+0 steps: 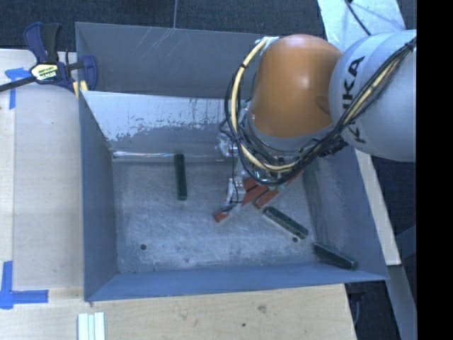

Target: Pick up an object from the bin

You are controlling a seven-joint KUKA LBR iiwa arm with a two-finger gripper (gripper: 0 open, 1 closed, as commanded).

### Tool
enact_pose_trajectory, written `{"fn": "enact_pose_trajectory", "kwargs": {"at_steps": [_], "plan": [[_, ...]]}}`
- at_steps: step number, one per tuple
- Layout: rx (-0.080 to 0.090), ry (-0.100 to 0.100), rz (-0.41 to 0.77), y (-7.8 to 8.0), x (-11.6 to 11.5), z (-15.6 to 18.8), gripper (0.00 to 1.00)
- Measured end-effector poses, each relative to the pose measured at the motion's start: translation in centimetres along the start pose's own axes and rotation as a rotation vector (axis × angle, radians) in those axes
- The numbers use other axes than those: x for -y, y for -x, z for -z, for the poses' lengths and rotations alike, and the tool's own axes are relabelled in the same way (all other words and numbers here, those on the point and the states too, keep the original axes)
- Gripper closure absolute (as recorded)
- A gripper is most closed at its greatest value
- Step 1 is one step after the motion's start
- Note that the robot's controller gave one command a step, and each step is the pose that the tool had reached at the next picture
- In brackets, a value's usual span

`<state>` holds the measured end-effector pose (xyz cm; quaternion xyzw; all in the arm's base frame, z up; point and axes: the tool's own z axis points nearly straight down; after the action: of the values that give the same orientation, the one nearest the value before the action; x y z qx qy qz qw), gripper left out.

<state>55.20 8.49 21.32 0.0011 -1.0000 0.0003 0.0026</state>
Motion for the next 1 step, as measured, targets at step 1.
{"fn": "enact_pose_trajectory", "kwargs": {"at_steps": [1], "plan": [[0.001,-0.002,0.008,-2.56,7.06,-13.22,0.00]]}}
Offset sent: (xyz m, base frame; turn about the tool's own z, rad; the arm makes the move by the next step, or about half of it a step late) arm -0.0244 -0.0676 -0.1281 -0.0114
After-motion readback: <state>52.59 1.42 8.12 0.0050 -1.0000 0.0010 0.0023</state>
